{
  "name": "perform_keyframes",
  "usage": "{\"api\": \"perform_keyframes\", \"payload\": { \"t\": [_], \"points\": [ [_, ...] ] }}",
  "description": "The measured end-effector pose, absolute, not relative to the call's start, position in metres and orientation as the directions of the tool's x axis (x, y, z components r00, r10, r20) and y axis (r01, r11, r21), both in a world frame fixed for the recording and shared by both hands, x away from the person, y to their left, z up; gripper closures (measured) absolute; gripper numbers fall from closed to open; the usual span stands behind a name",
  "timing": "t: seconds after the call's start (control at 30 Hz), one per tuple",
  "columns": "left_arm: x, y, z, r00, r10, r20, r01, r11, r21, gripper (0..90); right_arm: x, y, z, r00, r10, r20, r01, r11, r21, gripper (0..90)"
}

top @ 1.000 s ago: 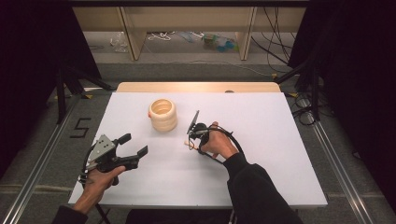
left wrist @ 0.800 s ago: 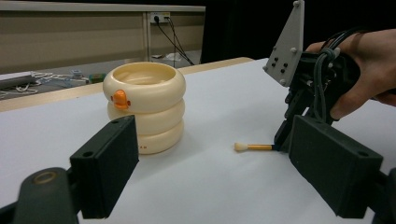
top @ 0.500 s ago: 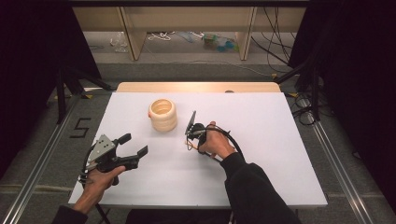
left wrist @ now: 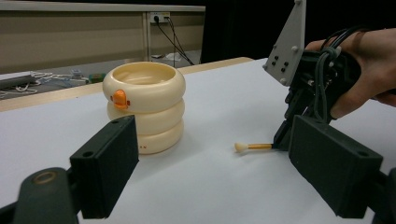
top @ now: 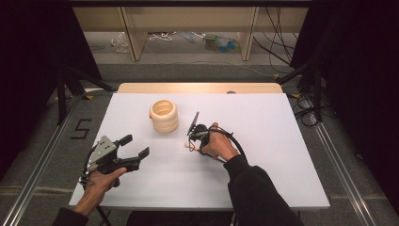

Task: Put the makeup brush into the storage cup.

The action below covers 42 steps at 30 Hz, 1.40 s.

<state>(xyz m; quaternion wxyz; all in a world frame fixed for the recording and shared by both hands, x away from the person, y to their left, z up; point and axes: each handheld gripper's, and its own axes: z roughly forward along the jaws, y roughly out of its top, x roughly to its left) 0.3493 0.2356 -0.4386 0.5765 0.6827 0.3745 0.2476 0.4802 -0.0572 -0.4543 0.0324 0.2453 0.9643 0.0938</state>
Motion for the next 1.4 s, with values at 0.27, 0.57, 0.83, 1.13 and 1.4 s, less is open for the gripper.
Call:
{"api": "perform_keyframes", "payload": {
  "t": [0.27, 0.57, 0.83, 1.13, 1.4],
  "points": [
    [0.349, 0.235, -0.439, 0.598, 0.796, -0.090, 0.227, -0.061, 0.972, 15.6, 0.470, -0.064, -0.435, -0.887, 0.460, -0.038, 0.429, 0.853, 0.298, 83.1],
    [0.349, 0.235, -0.439, 0.597, 0.797, -0.092, 0.229, -0.059, 0.972, 15.7, 0.463, -0.089, -0.415, -0.877, 0.480, -0.034, 0.395, 0.759, 0.518, 83.2],
    [0.349, 0.234, -0.439, 0.599, 0.796, -0.085, 0.225, -0.066, 0.972, 15.7, 0.459, -0.110, -0.413, -0.863, 0.505, -0.004, 0.369, 0.637, 0.677, 83.2],
    [0.349, 0.228, -0.439, 0.630, 0.770, -0.102, 0.231, -0.060, 0.971, 15.8, 0.451, -0.119, -0.409, -0.866, 0.500, 0.005, 0.341, 0.583, 0.737, 83.2],
    [0.347, 0.220, -0.436, 0.643, 0.758, -0.115, 0.235, -0.052, 0.971, 15.7, 0.442, -0.115, -0.402, -0.883, 0.470, 0.021, 0.297, 0.522, 0.799, 83.2]
  ]
}}
